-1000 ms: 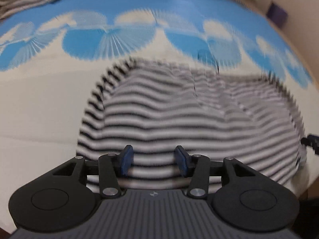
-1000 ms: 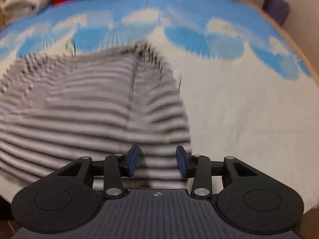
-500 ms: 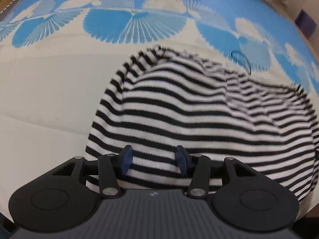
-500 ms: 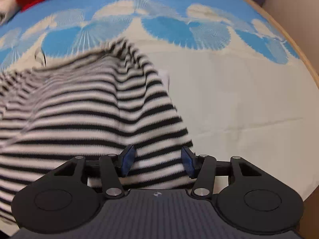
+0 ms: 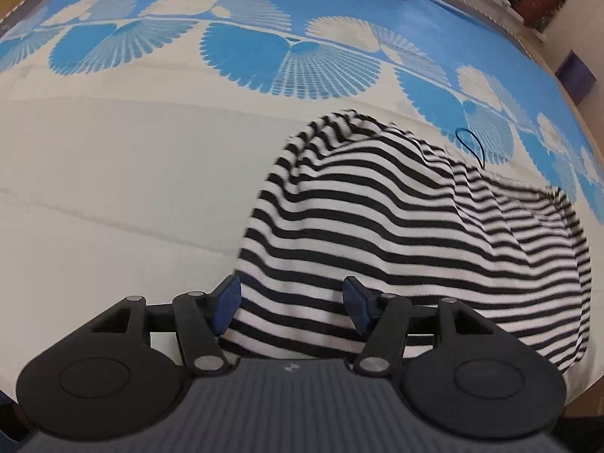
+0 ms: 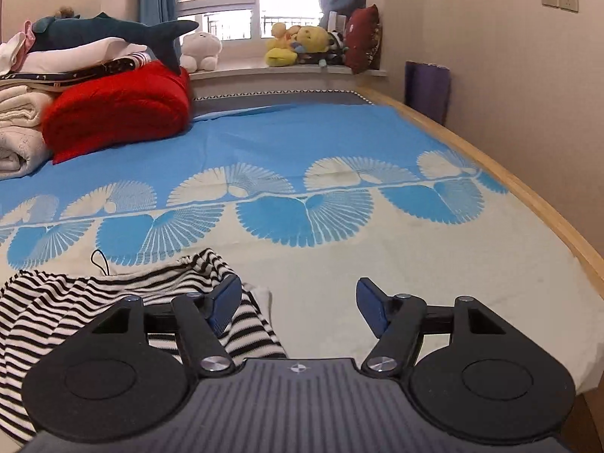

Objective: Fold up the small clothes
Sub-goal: 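Grasp the folded hoodie edge with the left gripper and tuck it under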

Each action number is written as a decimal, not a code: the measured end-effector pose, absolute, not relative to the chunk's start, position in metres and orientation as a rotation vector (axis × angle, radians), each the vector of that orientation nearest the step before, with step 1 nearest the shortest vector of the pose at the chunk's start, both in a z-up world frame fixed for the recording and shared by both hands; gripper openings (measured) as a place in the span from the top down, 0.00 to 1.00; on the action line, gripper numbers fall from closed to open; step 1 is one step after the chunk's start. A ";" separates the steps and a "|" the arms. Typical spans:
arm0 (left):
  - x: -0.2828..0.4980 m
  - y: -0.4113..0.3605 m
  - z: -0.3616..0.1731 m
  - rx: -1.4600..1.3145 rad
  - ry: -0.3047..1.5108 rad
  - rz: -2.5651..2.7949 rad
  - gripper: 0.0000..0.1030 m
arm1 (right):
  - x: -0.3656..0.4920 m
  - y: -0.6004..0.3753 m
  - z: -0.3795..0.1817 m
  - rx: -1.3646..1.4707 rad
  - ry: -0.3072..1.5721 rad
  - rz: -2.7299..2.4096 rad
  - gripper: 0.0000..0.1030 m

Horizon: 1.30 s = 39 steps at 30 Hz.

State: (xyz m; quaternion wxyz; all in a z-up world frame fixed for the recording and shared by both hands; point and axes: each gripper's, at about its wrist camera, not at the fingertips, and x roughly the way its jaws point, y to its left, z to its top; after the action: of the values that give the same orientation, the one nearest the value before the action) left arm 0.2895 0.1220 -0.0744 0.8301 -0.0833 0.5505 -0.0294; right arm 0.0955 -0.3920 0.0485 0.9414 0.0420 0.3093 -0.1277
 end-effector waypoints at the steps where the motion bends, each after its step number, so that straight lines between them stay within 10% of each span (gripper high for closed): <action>1: 0.290 0.127 -0.075 -0.200 1.170 -0.057 0.37 | 0.093 -0.391 0.047 0.061 0.630 -0.255 0.33; 23: 0.328 0.125 -0.132 -0.476 1.364 -0.128 0.20 | 0.095 -0.400 0.038 0.067 0.665 -0.231 0.33; 25: 0.330 0.118 -0.132 -0.473 1.342 -0.165 0.26 | 0.094 -0.402 0.038 0.076 0.666 -0.241 0.33; 27: 0.331 0.112 -0.135 -0.486 1.338 -0.214 0.64 | 0.094 -0.403 0.039 0.086 0.665 -0.251 0.33; 39: 0.310 0.145 -0.093 -0.443 1.149 -0.248 0.84 | 0.112 -0.383 0.038 0.162 0.665 -0.279 0.33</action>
State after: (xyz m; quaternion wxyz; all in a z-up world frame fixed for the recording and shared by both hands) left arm 0.3097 0.1453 -0.0931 0.8091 -0.2070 0.5375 -0.1162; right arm 0.1115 -0.3831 0.0377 0.9324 0.0793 0.3251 -0.1365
